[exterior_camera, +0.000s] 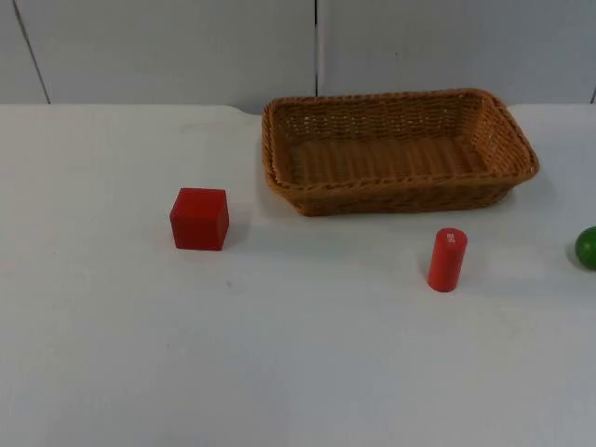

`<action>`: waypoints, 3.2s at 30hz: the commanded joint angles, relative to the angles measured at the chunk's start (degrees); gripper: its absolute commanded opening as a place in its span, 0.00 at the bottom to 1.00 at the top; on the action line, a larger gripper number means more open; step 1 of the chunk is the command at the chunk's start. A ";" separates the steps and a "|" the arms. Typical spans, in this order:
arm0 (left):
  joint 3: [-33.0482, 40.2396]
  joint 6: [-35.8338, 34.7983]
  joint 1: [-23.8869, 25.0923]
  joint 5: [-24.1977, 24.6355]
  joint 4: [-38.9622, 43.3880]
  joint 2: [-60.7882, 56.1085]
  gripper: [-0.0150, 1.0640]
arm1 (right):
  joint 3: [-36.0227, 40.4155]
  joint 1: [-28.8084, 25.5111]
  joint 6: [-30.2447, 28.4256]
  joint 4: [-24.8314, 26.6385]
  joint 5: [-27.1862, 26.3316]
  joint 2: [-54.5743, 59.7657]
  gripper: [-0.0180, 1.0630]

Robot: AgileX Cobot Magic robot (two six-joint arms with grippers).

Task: Pick up the basket with the left hand and place the object to the left of the red cylinder into the basket with the right hand.

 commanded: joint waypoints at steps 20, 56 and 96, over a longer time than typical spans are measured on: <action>-10.79 -0.29 0.08 -5.08 -6.10 28.39 0.99 | -15.69 -0.31 -1.12 3.26 -7.59 30.73 0.99; -31.23 17.83 -0.02 -14.76 -26.14 80.08 0.91 | -17.21 -0.31 -1.12 3.26 -11.44 56.89 0.99; -114.45 7.20 -16.62 -1.70 -29.64 156.38 0.87 | -17.21 -0.31 -1.12 2.92 -13.43 56.89 0.99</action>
